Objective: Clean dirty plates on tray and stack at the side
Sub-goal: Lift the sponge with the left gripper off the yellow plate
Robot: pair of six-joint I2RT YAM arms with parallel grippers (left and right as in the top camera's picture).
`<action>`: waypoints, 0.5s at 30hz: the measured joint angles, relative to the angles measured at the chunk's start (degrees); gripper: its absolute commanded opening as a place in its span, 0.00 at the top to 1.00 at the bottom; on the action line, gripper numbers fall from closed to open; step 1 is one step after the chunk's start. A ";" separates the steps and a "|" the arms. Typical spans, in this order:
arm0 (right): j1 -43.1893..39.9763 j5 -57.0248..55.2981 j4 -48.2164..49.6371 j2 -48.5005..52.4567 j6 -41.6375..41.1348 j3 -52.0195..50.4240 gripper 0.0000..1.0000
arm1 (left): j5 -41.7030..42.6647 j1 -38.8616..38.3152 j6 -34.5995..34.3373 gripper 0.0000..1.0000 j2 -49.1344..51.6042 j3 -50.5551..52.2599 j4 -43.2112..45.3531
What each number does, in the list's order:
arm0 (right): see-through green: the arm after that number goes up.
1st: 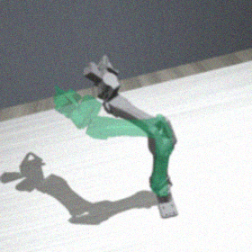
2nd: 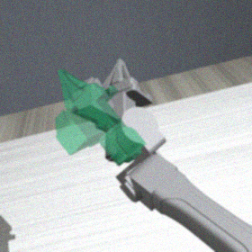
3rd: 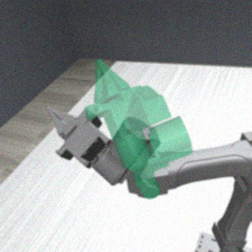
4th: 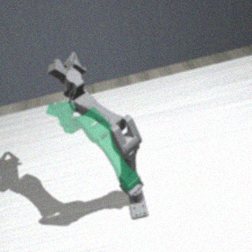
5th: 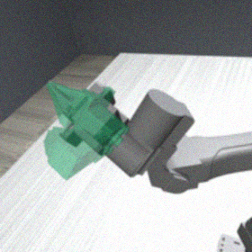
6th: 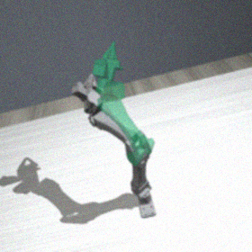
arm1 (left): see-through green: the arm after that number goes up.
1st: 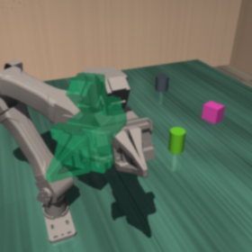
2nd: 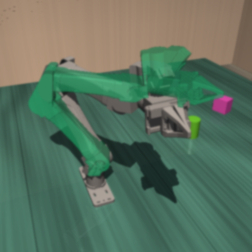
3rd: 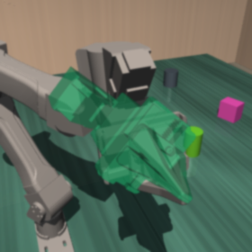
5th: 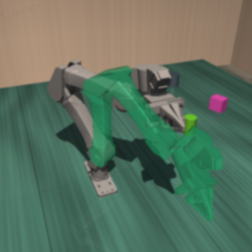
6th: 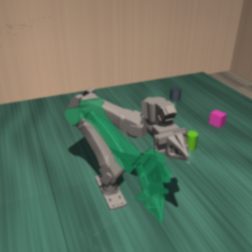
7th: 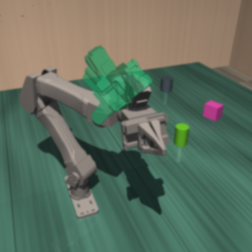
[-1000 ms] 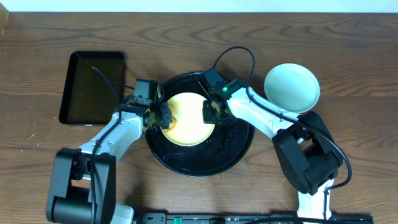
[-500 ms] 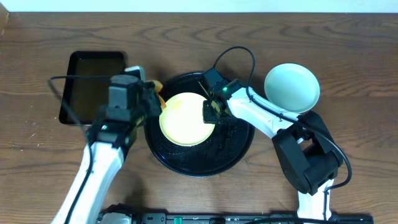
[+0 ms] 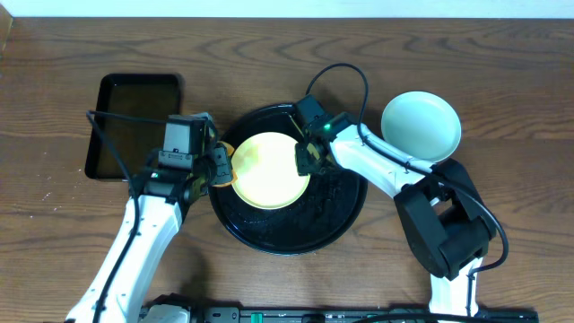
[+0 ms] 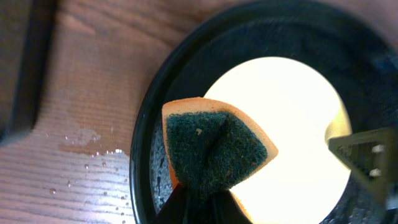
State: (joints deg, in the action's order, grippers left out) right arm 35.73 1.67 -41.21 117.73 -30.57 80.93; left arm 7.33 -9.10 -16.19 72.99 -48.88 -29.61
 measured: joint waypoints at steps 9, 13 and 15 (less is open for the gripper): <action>-2.47 1.07 1.68 0.00 7.23 0.00 0.69 | -0.02 0.00 -0.02 0.92 2.56 0.00 0.22; -2.19 3.93 1.60 0.09 8.26 0.00 0.77 | -0.02 0.00 -0.02 0.92 2.56 0.00 0.24; -1.60 4.35 1.44 0.52 8.55 0.00 0.88 | -0.02 0.00 -0.02 0.92 2.56 0.00 0.24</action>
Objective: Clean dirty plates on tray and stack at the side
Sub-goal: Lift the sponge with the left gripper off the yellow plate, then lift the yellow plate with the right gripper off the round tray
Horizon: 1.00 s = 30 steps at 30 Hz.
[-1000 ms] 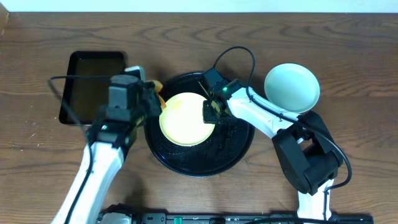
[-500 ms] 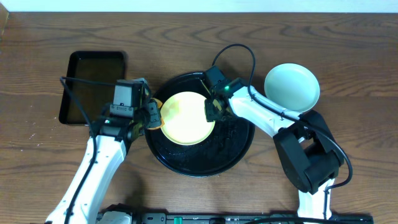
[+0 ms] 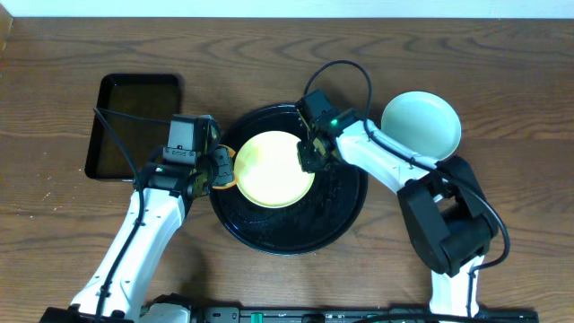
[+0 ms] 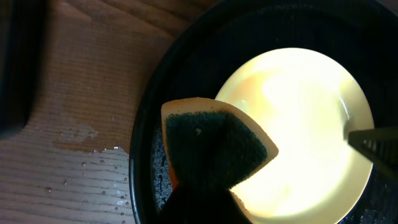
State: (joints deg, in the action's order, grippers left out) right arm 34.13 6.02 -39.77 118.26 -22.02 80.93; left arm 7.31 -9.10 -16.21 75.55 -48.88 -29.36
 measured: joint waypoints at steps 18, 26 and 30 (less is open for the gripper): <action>-2.36 -5.66 -10.93 -0.39 1.20 10.47 0.99 | 0.57 0.00 0.02 0.92 0.00 0.00 -0.46; -1.79 -24.57 -15.21 -9.42 5.81 15.02 0.99 | 1.05 0.00 0.00 0.92 0.00 0.00 -0.46; 1.81 -35.26 -15.21 -14.16 8.87 15.61 0.99 | 1.20 0.00 0.00 0.92 0.00 0.00 -0.44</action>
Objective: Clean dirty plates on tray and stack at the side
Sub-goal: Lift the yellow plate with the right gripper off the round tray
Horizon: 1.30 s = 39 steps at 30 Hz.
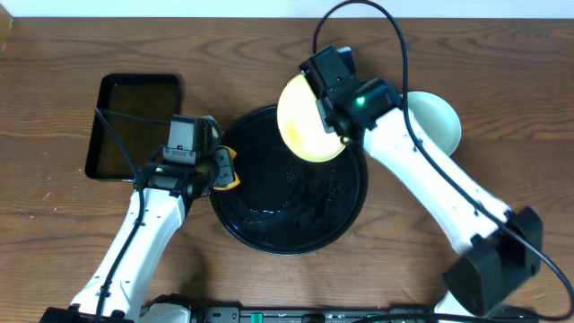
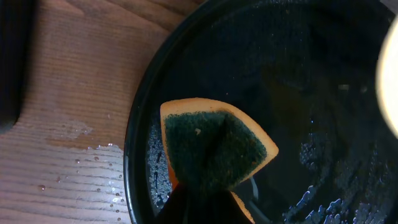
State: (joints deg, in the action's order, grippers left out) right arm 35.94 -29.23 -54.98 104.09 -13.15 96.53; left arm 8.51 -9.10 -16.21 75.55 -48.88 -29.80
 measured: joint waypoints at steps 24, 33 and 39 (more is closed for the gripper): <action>10.99 -37.16 5.62 -1.62 6.25 0.07 0.99 | 0.13 0.00 0.02 0.92 0.00 0.00 0.02; 10.99 -42.66 6.84 -1.62 6.29 0.07 0.99 | 0.11 0.00 0.02 0.92 1.31 0.00 0.02; 11.02 -45.68 8.63 -1.62 6.45 0.07 0.99 | 0.11 0.00 -0.28 0.92 4.79 0.00 0.02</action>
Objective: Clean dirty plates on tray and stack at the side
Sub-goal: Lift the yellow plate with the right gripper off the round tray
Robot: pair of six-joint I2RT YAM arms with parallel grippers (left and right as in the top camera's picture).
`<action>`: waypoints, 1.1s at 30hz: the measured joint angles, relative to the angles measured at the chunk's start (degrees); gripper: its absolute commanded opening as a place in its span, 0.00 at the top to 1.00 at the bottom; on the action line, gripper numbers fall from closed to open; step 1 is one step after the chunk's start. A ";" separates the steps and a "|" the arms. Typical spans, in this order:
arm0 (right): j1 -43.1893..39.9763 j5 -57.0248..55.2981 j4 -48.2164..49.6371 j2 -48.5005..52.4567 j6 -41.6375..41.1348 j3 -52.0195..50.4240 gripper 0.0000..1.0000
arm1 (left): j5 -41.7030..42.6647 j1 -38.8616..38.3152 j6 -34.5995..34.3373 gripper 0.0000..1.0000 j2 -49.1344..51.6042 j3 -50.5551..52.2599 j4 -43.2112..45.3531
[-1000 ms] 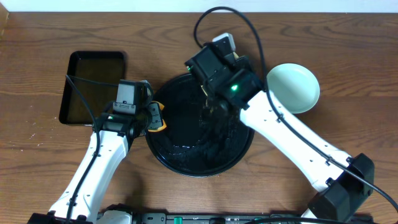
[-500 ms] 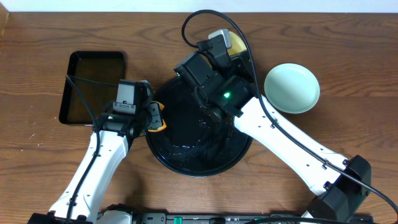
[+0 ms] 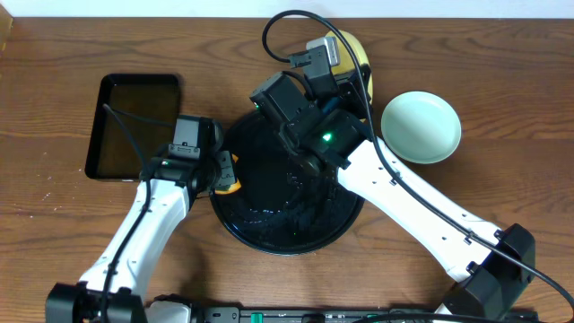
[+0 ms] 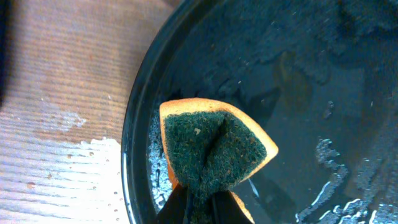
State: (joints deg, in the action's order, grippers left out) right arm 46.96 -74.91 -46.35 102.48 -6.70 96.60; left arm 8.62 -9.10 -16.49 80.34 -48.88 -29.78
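The yellow plate (image 3: 360, 56) is at the back of the table, behind the round black tray (image 3: 269, 244) and left of the pale green plate (image 3: 421, 126). The right wrist hides most of it. My right gripper (image 3: 339, 56) is at the plate and appears shut on its edge. My left gripper (image 4: 199, 202) is shut on a folded orange sponge with a green scouring face (image 4: 214, 149). It holds the sponge just inside the tray's left rim (image 4: 134, 143). The tray floor is wet and holds no plate.
A rectangular black tray (image 3: 134, 126) lies at the left of the table. Water drops (image 4: 74, 149) wet the wood beside the round tray. The right arm (image 3: 395, 202) stretches across the tray's right half.
My right gripper, holding the yellow plate, has moved from above the tray's back edge to the table behind the tray. The left gripper and sponge have hardly shifted.
The yellow plate lay in the round tray with my right gripper on its right edge and the sponge at its left edge. Then the plate was in the air above the tray's back rim. Now it is behind the tray, next to the green plate.
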 measured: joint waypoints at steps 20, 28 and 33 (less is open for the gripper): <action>2.34 0.55 1.70 0.00 1.33 0.00 0.99 | 0.00 0.00 -1.27 0.92 2.54 0.00 0.00; 2.34 9.73 0.96 0.00 8.98 0.02 0.99 | 0.00 0.00 -1.29 0.92 2.54 0.00 0.02; 2.34 14.80 0.76 0.00 11.19 0.02 0.99 | 0.00 0.00 -1.29 0.92 2.54 0.00 0.02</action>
State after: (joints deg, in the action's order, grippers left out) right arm 49.30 -60.12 -45.58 102.48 4.49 96.62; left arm 8.62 -9.10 -17.78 82.87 -48.88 -29.76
